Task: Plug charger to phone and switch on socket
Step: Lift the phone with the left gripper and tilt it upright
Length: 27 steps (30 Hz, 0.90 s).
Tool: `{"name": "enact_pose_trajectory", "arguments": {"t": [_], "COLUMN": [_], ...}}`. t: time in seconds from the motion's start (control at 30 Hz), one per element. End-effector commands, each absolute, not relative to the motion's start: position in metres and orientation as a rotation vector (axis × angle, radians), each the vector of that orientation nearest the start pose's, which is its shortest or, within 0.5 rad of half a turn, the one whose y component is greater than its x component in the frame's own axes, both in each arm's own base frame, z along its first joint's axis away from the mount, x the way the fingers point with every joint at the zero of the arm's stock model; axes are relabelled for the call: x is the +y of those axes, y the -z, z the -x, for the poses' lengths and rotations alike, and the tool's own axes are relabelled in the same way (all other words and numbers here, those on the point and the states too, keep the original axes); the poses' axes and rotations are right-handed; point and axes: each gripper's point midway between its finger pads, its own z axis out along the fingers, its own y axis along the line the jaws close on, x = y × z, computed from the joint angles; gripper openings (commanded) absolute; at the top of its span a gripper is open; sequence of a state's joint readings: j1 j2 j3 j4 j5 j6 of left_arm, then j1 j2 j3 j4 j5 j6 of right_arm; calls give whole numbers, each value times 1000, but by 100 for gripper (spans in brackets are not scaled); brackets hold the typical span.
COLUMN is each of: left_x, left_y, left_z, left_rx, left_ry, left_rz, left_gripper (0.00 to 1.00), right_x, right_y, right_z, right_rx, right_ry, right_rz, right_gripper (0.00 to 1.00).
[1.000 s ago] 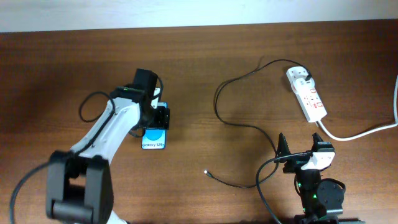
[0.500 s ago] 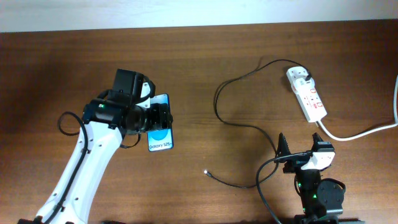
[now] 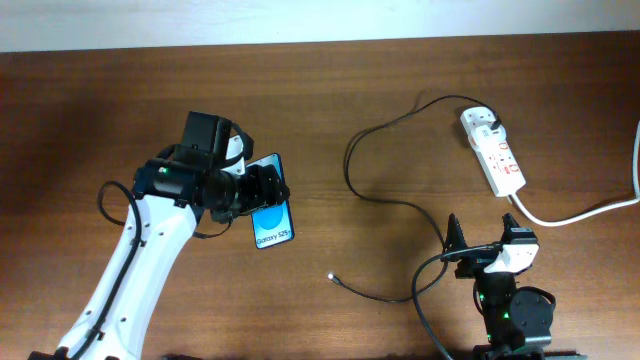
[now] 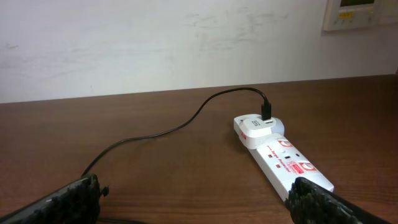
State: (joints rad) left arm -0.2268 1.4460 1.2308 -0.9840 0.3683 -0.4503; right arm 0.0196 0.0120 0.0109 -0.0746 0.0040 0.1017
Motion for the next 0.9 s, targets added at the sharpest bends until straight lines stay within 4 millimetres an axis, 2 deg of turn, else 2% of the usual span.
{"name": "enact_pose_trajectory", "arguments": {"t": [0.0, 0.6, 0.87], "left_x": [-136, -135, -134], "left_y": [-181, -177, -175], "left_z": [-305, -292, -291], "left_rx": [2781, 2844, 2832], "left_ry": [735, 751, 781], "left_rz": [250, 425, 771], "left_gripper": [29, 29, 28], "right_x": [3, 3, 3], "right_y": [-155, -155, -155], "right_z": [-246, -246, -246], "right_rx": [1651, 1651, 1651], "right_ry": [-85, -85, -85], "right_rz": [-80, -80, -80], "right_gripper": [98, 98, 98]}}
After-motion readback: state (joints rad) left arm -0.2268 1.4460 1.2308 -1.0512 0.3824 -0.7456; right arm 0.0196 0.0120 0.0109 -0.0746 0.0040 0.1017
